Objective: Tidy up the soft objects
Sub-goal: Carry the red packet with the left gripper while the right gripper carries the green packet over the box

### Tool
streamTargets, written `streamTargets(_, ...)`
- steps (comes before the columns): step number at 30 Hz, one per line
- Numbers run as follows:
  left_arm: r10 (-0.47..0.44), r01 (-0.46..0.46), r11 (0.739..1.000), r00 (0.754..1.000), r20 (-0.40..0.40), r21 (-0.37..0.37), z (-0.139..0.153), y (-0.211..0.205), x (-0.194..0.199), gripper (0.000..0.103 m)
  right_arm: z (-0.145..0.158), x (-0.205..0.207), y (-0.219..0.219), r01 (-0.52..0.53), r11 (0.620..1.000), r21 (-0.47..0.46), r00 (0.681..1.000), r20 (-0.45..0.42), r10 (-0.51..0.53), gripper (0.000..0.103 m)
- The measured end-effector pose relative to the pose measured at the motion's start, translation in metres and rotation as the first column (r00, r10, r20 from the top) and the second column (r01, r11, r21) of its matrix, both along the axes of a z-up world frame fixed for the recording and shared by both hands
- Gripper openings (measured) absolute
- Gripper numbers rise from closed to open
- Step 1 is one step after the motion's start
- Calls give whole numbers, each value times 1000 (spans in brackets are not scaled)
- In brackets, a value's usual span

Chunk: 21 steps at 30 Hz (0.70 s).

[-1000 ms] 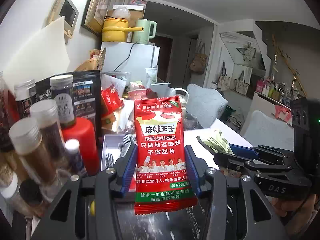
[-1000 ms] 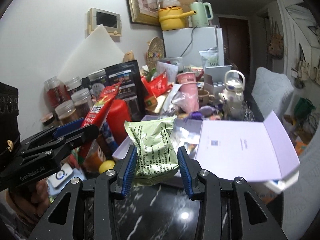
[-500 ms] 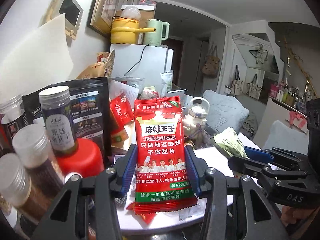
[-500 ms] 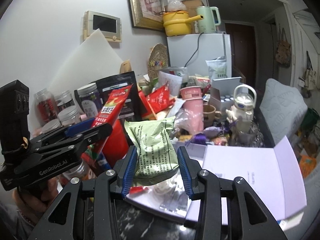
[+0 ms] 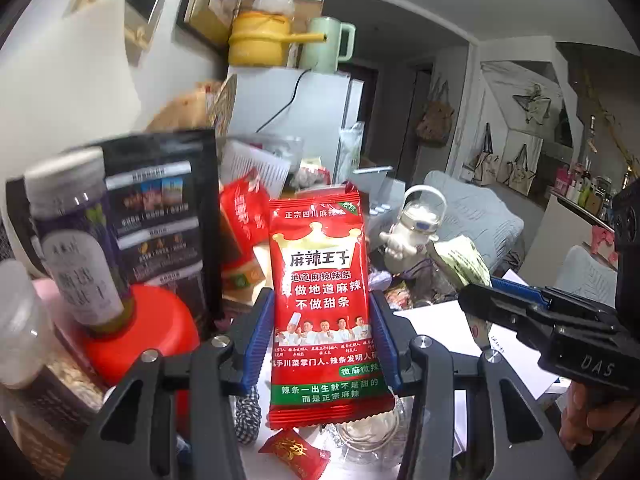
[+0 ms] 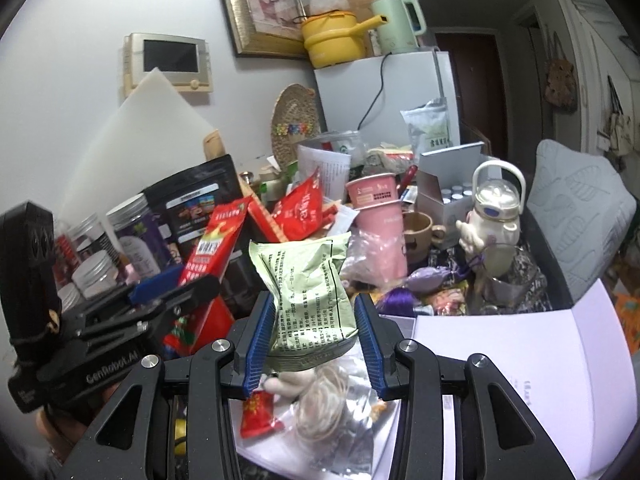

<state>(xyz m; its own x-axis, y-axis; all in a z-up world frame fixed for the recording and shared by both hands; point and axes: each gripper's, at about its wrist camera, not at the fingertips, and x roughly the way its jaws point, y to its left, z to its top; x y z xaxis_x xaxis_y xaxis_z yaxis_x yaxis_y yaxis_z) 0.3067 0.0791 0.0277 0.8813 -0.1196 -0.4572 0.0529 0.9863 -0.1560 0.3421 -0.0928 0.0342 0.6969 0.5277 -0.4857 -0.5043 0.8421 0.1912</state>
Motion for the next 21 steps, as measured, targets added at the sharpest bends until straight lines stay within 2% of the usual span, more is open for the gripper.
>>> streamTargets(3, -4, 4, 1000, 999, -34, 1, -8, 3, 10, 47, -6, 11, 3, 6, 1000, 12, 1000, -22, -5, 41)
streamTargets(8, 25, -20, 998, 997, -70, 64, -24, 2, 22, 47, -22, 30, 14, -3, 1000, -5, 998, -59, 2, 41)
streamTargets(15, 25, -15, 997, 990, -139, 75, -44, 3, 38, 47, -50, 48, 21, 5, 999, -54, 992, -127, -12, 41)
streamTargets(21, -13, 22, 999, 979, -205, 42, -62, 1, 50, 47, -65, 55, 23, -2, 996, -87, 986, -169, -13, 41)
